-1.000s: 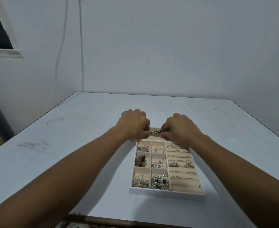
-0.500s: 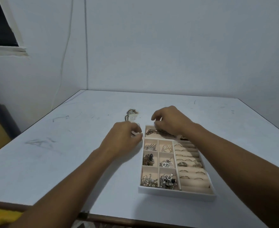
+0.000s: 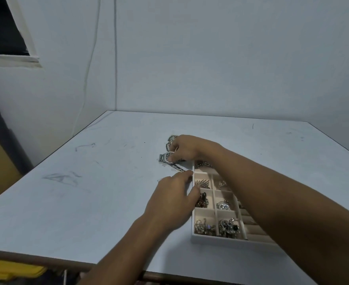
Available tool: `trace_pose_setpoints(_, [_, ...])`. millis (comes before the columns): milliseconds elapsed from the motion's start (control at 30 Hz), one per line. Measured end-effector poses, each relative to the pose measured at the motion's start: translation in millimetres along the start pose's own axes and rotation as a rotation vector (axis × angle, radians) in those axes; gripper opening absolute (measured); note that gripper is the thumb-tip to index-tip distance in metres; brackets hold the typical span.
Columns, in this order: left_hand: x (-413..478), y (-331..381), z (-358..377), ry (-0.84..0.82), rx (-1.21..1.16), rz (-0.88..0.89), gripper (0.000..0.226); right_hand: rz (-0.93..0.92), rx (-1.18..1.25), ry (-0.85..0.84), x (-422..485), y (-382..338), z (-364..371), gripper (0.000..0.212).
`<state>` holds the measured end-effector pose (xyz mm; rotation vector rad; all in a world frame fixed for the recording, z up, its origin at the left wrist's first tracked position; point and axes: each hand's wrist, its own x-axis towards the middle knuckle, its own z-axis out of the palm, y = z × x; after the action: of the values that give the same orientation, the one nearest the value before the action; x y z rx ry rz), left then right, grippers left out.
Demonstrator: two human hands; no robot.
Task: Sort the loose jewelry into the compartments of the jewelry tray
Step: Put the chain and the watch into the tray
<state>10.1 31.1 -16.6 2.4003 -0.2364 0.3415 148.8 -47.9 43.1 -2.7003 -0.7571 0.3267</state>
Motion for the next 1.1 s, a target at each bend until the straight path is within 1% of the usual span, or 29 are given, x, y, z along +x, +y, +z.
trace_pose_setpoints(67, [-0.1,-2.5,3.7,-0.001,0.014,-0.002,0.027,0.011,-0.04,-0.007,1.9,-0.7,2.5,0.032])
trace_pose_setpoints(133, [-0.5,-3.3,5.6,-0.003,0.022,-0.003,0.027,-0.001,-0.054,-0.005,1.7,-0.4,4.3,0.036])
trace_pose_setpoints(167, [-0.9,-3.2,5.6,-0.006,0.022,-0.004,0.026,-0.007,-0.047,0.001,0.7,0.6,4.6,0.035])
trace_pose_setpoints(267, [-2.0,-0.8,3.5,-0.012,0.011,0.007,0.023,-0.029,0.052,0.089,-7.0,7.7,-2.1,0.017])
trace_pose_setpoints(333, [-1.2,2.1,1.8,-0.023,0.006,0.011,0.024,-0.06,0.135,0.159,-19.7,14.2,-14.2,0.014])
trace_pose_setpoints(400, [-0.4,3.7,0.3,-0.029,0.008,0.008,0.025,-0.091,0.213,0.18,-36.5,21.1,-26.5,0.012])
trace_pose_setpoints(467, [0.4,4.9,-0.4,-0.037,0.008,0.001,0.027,-0.094,0.256,0.167,-53.2,29.5,-33.6,0.013])
trace_pose_setpoints(533, [0.9,5.3,-0.6,-0.048,0.004,-0.011,0.029,-0.089,0.238,0.143,-66.6,38.4,-35.5,0.011])
trace_pose_setpoints(633, [2.5,3.8,-2.7,-0.065,0.015,-0.023,0.032,-0.047,0.208,0.096,-81.1,50.7,-33.5,0.007])
trace_pose_setpoints(767, [12.5,2.1,-5.0,-0.055,0.026,-0.048,0.032,0.011,0.234,0.072,-93.2,65.0,-28.6,0.008])
trace_pose_setpoints(833, [23.4,1.9,-3.1,-0.027,0.018,-0.032,0.033,0.034,0.241,0.065,-95.4,68.6,-25.1,0.009])
trace_pose_setpoints(900, [38.0,1.6,0.1,-0.017,0.021,0.026,0.035,0.048,0.226,0.061,-95.7,70.1,-21.6,0.011])
trace_pose_setpoints(933, [46.6,1.1,2.1,-0.041,0.046,0.06,0.037,0.05,0.218,0.056,-95.9,69.9,-19.9,0.013])
trace_pose_setpoints(1000, [63.4,1.1,4.4,-0.158,0.127,0.081,0.04,0.044,0.193,0.053,-95.6,68.9,-17.6,0.015])
trace_pose_setpoints(1067, [78.3,0.4,5.1,-0.291,0.2,0.042,0.04,0.048,0.178,0.063,-95.9,67.9,-17.1,0.019])
trace_pose_setpoints(1100, [84.0,-0.2,5.9,-0.33,0.226,0.023,0.039,0.056,0.174,0.068,-96.2,67.6,-17.3,0.021])
